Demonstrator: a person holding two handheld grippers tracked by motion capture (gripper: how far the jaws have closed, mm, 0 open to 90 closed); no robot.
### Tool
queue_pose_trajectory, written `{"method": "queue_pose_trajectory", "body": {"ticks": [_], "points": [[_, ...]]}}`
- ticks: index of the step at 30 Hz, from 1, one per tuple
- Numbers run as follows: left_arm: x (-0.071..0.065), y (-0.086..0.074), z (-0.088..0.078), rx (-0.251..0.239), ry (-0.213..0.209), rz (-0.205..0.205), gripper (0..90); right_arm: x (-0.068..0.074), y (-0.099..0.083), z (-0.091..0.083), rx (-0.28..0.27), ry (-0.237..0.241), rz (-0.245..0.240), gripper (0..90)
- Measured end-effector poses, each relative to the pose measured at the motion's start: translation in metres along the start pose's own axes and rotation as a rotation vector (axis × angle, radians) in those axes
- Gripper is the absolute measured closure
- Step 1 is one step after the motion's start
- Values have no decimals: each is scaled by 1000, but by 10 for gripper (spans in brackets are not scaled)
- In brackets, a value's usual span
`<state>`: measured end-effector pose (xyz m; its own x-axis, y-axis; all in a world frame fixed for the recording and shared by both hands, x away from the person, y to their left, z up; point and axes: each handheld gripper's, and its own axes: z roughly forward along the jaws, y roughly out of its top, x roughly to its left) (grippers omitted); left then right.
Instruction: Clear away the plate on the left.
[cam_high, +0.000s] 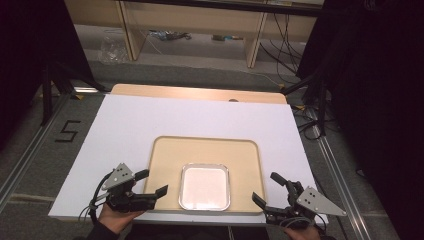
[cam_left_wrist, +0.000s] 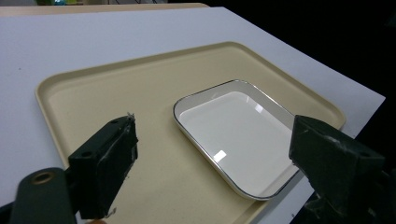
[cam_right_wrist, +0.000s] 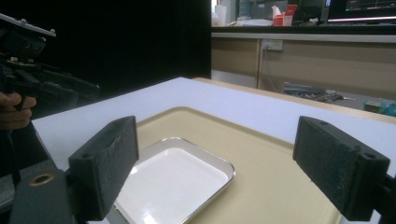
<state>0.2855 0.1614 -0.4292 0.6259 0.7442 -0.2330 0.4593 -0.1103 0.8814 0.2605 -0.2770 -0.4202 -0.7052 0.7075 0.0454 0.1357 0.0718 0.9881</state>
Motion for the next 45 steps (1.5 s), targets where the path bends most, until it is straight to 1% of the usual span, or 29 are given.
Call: {"method": "queue_pose_trajectory", "body": {"ticks": [1, 3, 6, 8, 9, 10, 11, 12, 14, 15, 16, 17, 19, 21, 24, 25, 26, 28, 31, 32, 33, 34, 35, 36, 37, 38, 40, 42, 45], "points": [[1, 0, -2, 14, -6, 39, 151, 0, 0, 0, -1, 0, -1, 151], [-4, -1, -2, -7, -1, 13, 151, 0, 0, 0, -1, 0, 1, 151], [-7, -3, -5, -7, 0, 26, 151, 0, 0, 0, -6, -3, -4, 151], [-8, -4, -7, 7, -2, 52, 151, 0, 0, 0, -3, -4, -6, 151], [-8, -5, -8, 4, -9, 49, 151, 5, -1, 0, -1, 5, 61, 151], [-8, -5, -9, 7, -10, 63, 151, 0, 0, 0, -19, -18, -5, 151], [-9, -5, -11, 9, -10, 67, 151, 0, 0, 0, -19, -18, -5, 151], [-11, -6, -11, 5, -3, 43, 151, 3, -1, 0, -5, -1, 37, 151], [-12, -7, -13, 6, -4, 55, 151, 3, 0, 0, -5, 1, 36, 151], [-12, -7, -15, 12, -10, 73, 151, 5, -1, 0, 0, 4, 62, 152], [-12, -8, -16, 8, -13, 70, 151, 4, 0, 0, 12, 18, 56, 151], [-13, -9, -18, 7, -6, 59, 151, 2, 0, 0, 6, 8, 22, 152], [-13, -10, -19, -4, -27, 71, 151, 2, 0, 0, 8, 16, 21, 151], [-15, -11, -20, -23, -24, 62, 152, 2, 0, 1, 6, 14, 21, 151], [-16, -12, -23, -19, -21, 70, 152, 2, 0, 0, 11, 21, 13, 151], [-15, -13, -22, -30, -39, 86, 152, 1, 0, 0, 6, 14, 0, 151], [-16, -13, -24, -23, -26, 80, 152, 3, 0, 0, 9, 21, 32, 151], [-17, -14, -26, -17, -14, 105, 152, 2, 0, 1, 5, 15, 21, 151], [-19, -16, -28, -11, -8, 84, 152, 2, 0, 0, 11, 30, 25, 151], [-21, -17, -29, -11, 1, 61, 152, 2, 0, 0, 13, 24, 24, 151], [-20, -18, -30, -19, -14, 65, 153, 1, 0, 0, 6, 10, 1, 151], [-22, -18, -31, -11, -4, 66, 153, 2, -1, 1, 2, 15, 23, 151], [-20, -18, -31, -13, -11, 99, 153, 3, -1, 1, 10, 6, 34, 151], [-21, -18, -31, -11, -9, 93, 153, 0, 0, 1, -1, 2, -6, 151], [-21, -19, -30, -17, -13, 75, 153, 3, -1, 0, 12, 23, 45, 151], [-21, -19, -30, -12, -4, 68, 153, 2, 0, 1, 2, 13, 18, 151], [-18, -17, -30, -14, -3, 108, 153, 2, 0, 0, 4, 18, 29, 151], [-18, -17, -30, -7, 0, 110, 153, 2, 0, 0, 5, 18, 23, 151], [-19, -18, -30, -4, 5, 82, 153, 2, 0, 0, 13, 24, 22, 151]]}}
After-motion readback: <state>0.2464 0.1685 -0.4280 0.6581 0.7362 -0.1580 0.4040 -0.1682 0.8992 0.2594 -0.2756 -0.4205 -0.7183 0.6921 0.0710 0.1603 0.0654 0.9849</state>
